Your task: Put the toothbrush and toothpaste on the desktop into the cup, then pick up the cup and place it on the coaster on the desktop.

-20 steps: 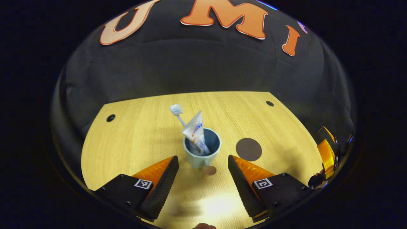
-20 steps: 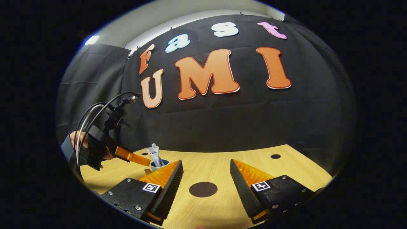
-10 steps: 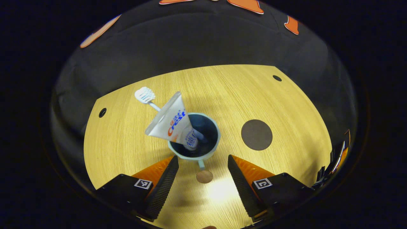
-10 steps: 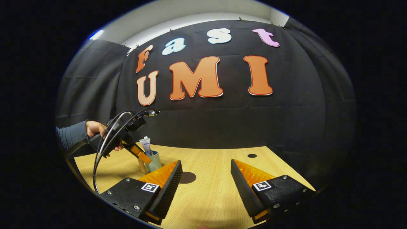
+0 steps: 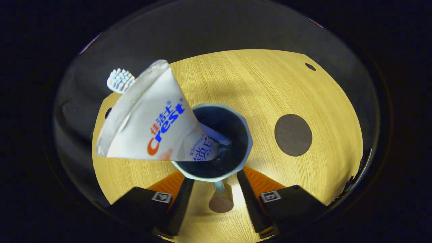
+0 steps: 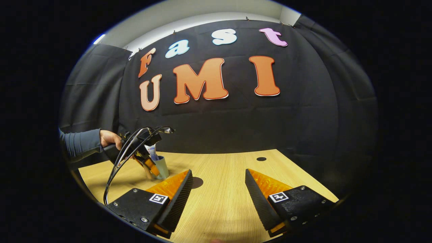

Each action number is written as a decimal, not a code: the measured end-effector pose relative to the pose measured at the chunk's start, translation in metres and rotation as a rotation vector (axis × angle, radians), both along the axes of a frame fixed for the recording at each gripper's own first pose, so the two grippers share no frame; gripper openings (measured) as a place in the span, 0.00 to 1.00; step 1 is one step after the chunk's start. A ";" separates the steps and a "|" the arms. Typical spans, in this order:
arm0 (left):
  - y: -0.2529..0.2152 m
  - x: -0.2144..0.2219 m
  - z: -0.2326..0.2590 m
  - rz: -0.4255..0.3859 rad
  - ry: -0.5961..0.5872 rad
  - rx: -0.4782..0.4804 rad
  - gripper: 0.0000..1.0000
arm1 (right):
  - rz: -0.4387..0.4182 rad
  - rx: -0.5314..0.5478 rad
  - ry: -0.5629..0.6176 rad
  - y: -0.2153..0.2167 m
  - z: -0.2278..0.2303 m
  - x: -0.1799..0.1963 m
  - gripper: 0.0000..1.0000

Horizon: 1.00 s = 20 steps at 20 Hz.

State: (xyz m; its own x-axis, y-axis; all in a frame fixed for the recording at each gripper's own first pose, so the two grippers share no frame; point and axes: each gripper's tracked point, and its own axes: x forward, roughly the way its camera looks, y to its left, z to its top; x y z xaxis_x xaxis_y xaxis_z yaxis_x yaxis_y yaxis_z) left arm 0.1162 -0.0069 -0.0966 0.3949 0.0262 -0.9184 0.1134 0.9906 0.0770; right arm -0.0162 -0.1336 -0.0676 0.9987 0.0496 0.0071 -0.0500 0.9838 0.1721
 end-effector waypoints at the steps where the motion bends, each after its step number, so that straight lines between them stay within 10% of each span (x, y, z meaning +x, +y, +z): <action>1: 0.000 0.001 0.003 -0.007 0.006 0.004 0.78 | -0.001 0.000 0.001 0.001 0.000 0.001 0.93; 5: 0.001 0.014 0.023 0.013 0.025 -0.003 0.66 | 0.011 0.006 0.009 0.007 -0.003 0.000 0.93; 8: -0.011 0.030 0.039 0.030 0.025 -0.029 0.36 | 0.019 0.010 0.011 0.012 -0.003 -0.001 0.93; 20: -0.029 0.032 0.084 0.029 -0.078 -0.085 0.32 | 0.002 0.021 0.006 0.008 -0.002 -0.012 0.94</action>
